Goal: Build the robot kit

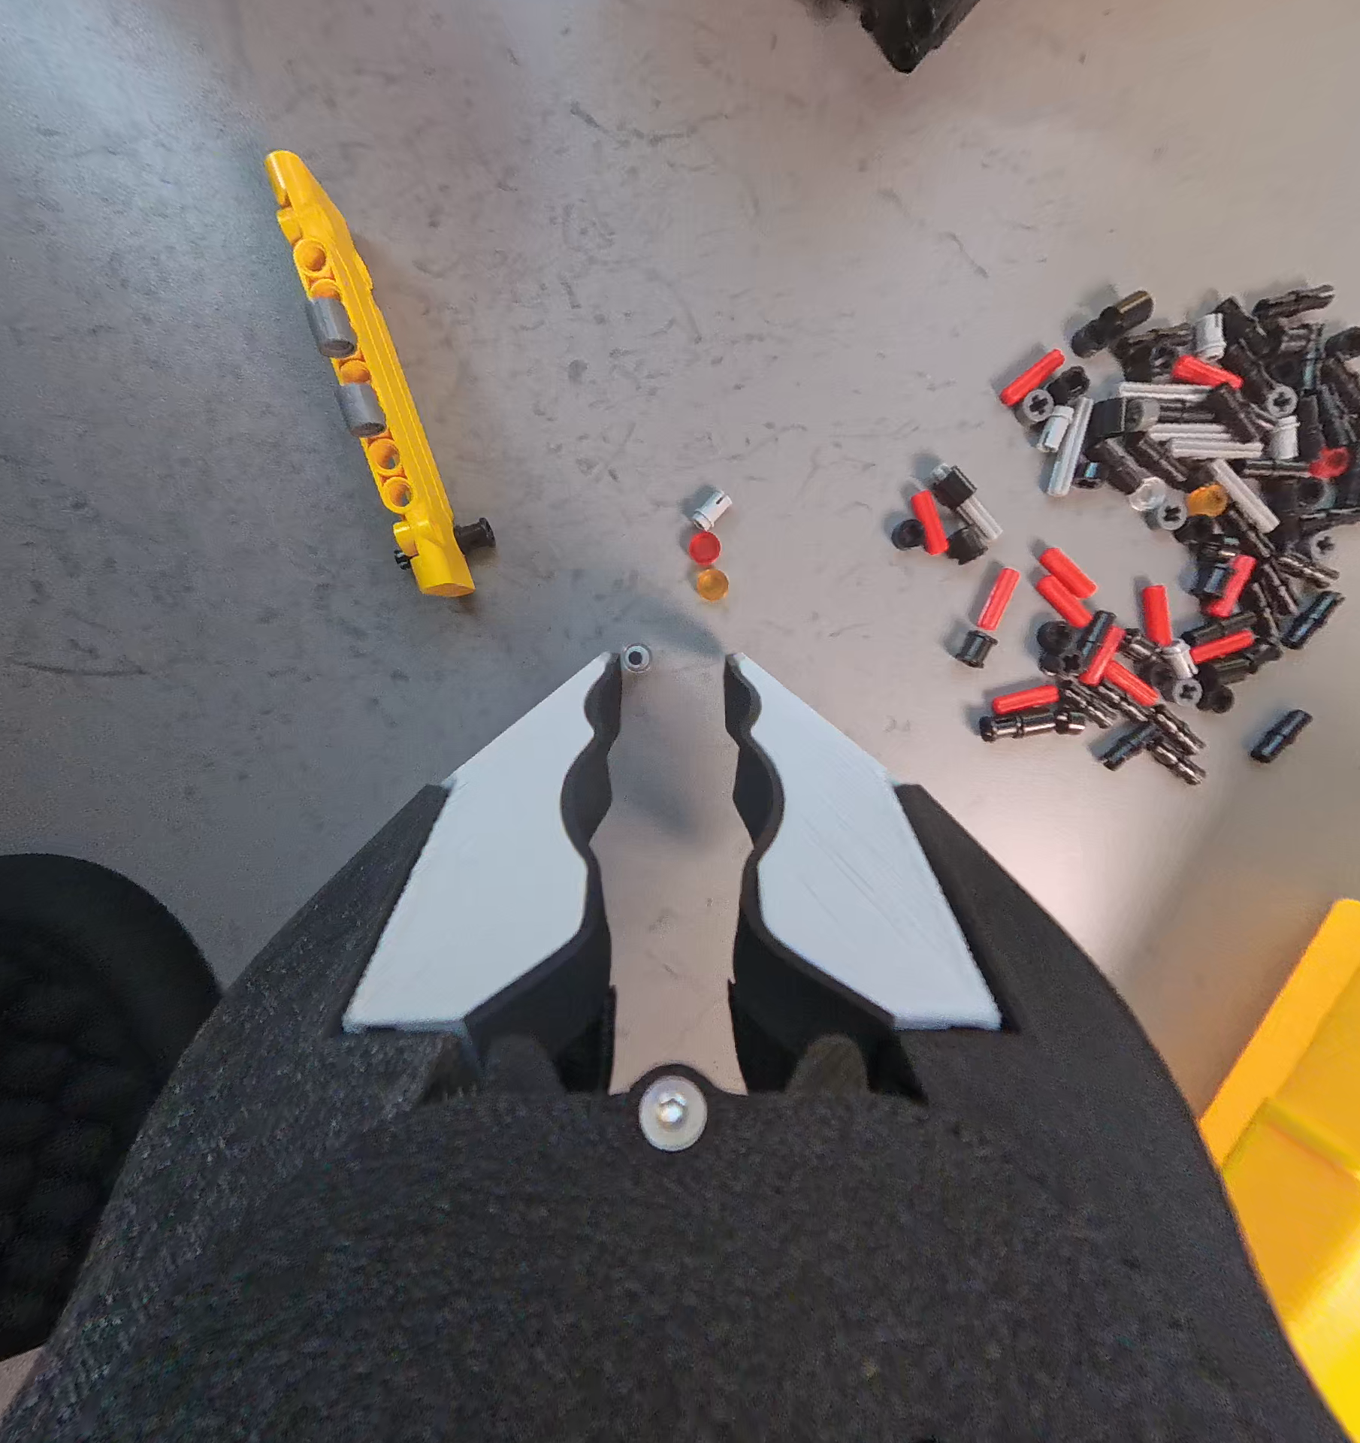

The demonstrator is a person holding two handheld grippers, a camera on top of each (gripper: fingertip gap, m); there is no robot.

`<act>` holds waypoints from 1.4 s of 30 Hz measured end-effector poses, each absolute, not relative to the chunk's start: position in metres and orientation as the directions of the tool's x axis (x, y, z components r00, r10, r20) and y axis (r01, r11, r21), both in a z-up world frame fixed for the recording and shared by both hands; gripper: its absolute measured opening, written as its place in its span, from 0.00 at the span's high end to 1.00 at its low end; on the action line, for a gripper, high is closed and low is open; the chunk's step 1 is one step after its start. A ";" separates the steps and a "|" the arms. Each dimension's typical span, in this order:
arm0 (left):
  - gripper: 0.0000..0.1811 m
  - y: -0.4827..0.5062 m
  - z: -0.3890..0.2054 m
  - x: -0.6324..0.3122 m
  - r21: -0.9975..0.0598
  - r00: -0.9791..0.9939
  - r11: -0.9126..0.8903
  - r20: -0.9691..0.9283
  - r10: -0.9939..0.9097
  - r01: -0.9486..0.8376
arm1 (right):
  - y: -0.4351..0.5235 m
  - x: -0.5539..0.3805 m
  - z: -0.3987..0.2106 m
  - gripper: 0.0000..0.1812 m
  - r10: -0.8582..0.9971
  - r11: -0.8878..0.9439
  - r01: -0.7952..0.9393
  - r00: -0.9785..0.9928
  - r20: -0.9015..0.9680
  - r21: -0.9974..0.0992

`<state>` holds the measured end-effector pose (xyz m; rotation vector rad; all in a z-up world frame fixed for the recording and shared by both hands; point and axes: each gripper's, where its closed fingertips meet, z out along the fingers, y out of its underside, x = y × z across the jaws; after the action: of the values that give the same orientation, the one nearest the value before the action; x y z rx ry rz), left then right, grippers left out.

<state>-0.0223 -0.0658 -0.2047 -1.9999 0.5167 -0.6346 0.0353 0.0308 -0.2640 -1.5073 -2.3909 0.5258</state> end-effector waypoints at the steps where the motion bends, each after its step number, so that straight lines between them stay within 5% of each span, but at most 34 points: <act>1: 0.92 -0.065 -0.205 -0.023 -0.877 0.777 -0.470 0.227 -0.587 -0.099 | 0.029 0.036 -0.262 0.85 0.905 0.387 0.806 -0.425 0.018 -0.448; 14: 0.92 -0.066 -0.211 -0.019 -0.867 0.765 -0.488 0.245 -0.596 -0.102 | 0.023 0.039 -0.260 0.98 0.891 0.427 0.799 -0.453 0.042 -0.424; 42: 0.92 -0.067 -0.208 -0.020 -0.871 0.764 -0.480 0.239 -0.599 -0.104 | 0.019 0.037 -0.264 0.98 0.832 0.539 0.796 -0.554 0.029 -0.276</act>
<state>-0.0197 -0.0667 -0.2077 -2.0095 0.5288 -0.6584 0.0366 0.0186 -0.2642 -1.3941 -2.6154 0.3474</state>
